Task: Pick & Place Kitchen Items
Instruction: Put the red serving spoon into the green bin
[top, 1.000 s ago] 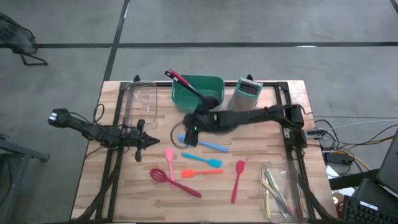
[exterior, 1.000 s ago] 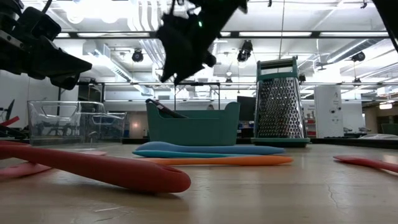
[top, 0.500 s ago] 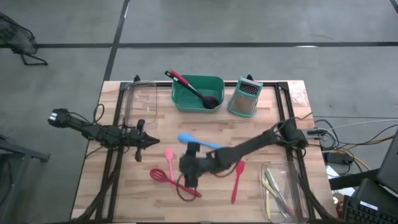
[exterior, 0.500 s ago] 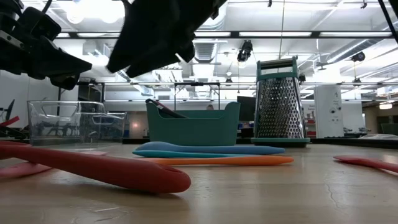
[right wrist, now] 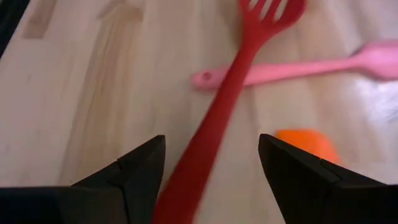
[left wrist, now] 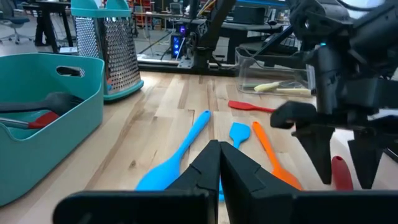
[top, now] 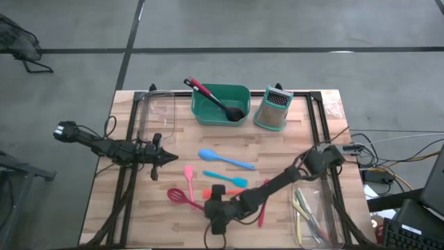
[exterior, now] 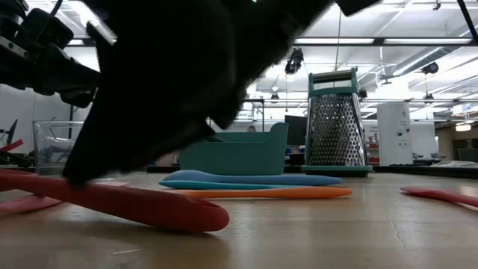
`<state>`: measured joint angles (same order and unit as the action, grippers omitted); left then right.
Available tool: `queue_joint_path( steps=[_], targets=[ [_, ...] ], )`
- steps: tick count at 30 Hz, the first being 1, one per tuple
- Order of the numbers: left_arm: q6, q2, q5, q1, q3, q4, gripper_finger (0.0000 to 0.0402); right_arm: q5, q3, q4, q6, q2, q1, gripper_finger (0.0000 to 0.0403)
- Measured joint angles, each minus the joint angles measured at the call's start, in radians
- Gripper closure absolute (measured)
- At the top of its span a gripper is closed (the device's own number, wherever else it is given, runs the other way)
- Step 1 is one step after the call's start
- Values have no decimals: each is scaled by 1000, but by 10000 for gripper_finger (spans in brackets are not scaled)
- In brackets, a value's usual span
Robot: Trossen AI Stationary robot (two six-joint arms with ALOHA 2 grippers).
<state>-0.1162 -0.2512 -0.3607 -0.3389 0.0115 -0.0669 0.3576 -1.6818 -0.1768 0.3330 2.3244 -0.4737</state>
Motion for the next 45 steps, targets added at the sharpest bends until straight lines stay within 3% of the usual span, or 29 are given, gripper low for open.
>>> queue_joint_path(
  steps=[5,9,14,21,32,45],
  targets=[
    [0,0,0,0,0,0,390,5,-3,8,64,28,-18,146],
    [0,0,0,0,0,0,390,10,-3,5,82,47,-20,169],
    [0,0,0,0,0,0,390,7,0,3,86,47,-19,219],
    [0,0,0,0,0,0,390,7,0,-20,48,36,-9,320],
    [0,0,0,0,0,0,390,26,2,-121,29,-43,11,323],
    [0,0,0,0,0,0,390,308,2,-471,-22,-264,11,320]
  ],
)
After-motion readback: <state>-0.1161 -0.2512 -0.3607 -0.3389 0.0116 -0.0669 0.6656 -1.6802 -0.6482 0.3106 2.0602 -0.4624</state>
